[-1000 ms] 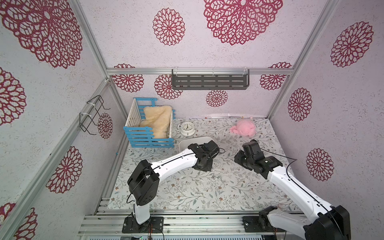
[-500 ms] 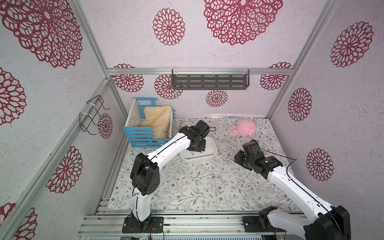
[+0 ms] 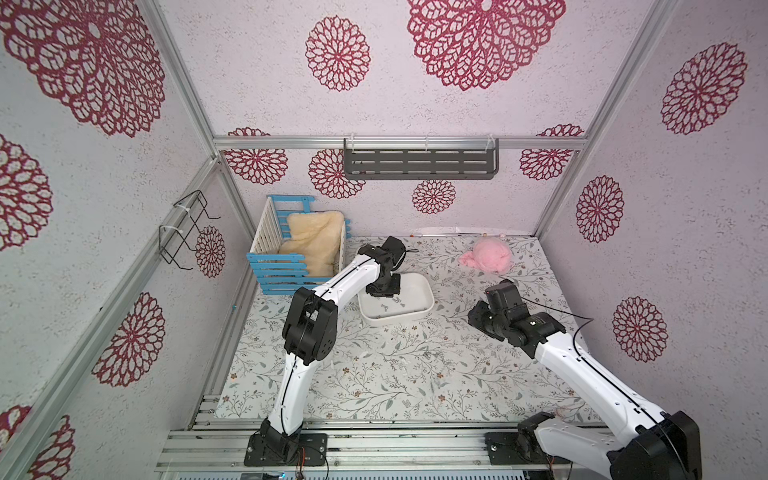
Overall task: Put the screws on the desktop into the storage box
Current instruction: Place the screw in the storage box.
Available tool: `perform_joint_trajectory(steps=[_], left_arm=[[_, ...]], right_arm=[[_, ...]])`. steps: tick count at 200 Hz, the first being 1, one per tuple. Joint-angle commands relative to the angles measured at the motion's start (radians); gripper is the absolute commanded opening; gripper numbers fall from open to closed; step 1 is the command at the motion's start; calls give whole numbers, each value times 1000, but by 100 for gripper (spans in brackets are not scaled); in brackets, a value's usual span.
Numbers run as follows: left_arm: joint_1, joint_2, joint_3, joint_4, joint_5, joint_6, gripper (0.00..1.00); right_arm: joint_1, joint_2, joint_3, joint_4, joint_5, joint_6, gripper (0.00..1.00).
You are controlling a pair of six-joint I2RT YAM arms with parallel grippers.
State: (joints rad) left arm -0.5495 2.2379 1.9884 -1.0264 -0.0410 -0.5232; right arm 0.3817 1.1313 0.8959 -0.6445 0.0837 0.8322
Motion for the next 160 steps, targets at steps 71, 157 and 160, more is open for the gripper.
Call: perform_joint_trajectory(steps=[71, 157, 160], left_arm=[[8, 124, 55, -21, 66, 14, 20], [-2, 5, 43, -32, 51, 17, 38], [-2, -8, 43, -32, 48, 19, 38]], right_arm=[[-3, -35, 21, 5, -1, 8, 36], [-3, -25, 23, 14, -14, 8, 37], [-3, -25, 20, 15, -16, 9, 37]])
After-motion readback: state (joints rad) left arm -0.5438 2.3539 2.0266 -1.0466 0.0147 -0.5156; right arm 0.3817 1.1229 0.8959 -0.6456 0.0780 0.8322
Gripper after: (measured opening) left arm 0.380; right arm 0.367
